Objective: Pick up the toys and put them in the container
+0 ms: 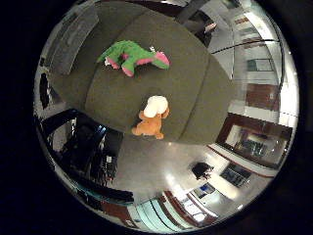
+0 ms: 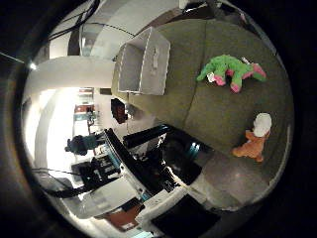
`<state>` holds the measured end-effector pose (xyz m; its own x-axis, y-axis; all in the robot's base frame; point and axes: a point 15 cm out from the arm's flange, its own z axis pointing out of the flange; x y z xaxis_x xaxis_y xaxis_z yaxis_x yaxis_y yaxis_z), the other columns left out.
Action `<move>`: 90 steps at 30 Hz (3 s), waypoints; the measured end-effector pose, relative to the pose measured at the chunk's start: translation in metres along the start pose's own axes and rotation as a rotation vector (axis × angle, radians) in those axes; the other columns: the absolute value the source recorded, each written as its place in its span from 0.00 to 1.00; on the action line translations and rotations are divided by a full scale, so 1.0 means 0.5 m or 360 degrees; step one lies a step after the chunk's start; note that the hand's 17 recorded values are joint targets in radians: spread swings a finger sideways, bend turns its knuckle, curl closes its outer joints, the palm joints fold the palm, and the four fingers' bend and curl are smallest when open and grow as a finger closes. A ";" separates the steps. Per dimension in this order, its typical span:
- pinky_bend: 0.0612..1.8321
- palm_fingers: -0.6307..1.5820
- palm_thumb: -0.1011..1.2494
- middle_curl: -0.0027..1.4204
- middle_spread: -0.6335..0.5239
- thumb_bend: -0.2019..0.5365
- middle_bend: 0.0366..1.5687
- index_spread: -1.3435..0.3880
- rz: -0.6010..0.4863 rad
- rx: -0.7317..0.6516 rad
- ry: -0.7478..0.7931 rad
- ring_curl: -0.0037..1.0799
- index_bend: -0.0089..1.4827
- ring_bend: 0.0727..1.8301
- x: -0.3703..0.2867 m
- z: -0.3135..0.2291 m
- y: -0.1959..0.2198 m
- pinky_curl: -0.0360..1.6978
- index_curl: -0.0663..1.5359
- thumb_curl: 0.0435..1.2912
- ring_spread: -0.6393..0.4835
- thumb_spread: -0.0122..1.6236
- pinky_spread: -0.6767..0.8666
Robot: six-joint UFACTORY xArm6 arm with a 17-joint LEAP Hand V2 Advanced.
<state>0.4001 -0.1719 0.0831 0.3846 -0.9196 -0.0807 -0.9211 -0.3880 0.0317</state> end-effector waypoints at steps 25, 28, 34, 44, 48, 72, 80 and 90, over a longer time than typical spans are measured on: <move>0.17 0.29 0.50 0.22 0.58 0.25 0.10 0.56 -0.0169 -0.0045 -0.0002 0.25 0.11 0.08 0.054 0.098 -0.042 0.14 0.22 0.21 0.71 0.68 0.62; 0.18 0.29 0.50 0.22 0.58 0.24 0.10 0.56 -0.0247 -0.0094 0.0036 0.26 0.11 0.09 0.081 0.120 -0.053 0.14 0.22 0.21 0.71 0.68 0.62; 0.19 0.28 0.49 0.22 0.59 0.24 0.10 0.55 -0.0350 -0.0105 0.0140 0.26 0.11 0.09 0.146 0.155 -0.099 0.14 0.21 0.21 0.71 0.67 0.62; 0.20 0.27 0.47 0.22 0.59 0.23 0.10 0.55 -0.0446 -0.0152 0.0185 0.26 0.11 0.10 0.200 0.219 -0.144 0.14 0.20 0.20 0.70 0.65 0.61; 0.21 0.27 0.43 0.22 0.59 0.23 0.10 0.55 -0.0471 -0.0171 0.0164 0.26 0.10 0.11 0.193 0.255 -0.158 0.14 0.19 0.19 0.70 0.64 0.61; 0.21 0.27 0.38 0.21 0.60 0.24 0.10 0.55 -0.0534 -0.0202 0.0123 0.26 0.11 0.11 0.162 0.381 -0.238 0.13 0.18 0.19 0.69 0.62 0.60; 0.22 0.27 0.38 0.21 0.60 0.24 0.10 0.55 -0.0526 -0.0210 0.0121 0.26 0.11 0.11 0.167 0.411 -0.260 0.13 0.19 0.19 0.69 0.62 0.60; 0.21 0.27 0.38 0.21 0.59 0.24 0.10 0.55 -0.0539 -0.0247 0.0081 0.25 0.11 0.11 0.141 0.449 -0.252 0.13 0.19 0.19 0.70 0.62 0.61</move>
<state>0.5298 -0.1740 -0.1504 0.6719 -0.7380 -0.0627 -0.7227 -0.6718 0.1625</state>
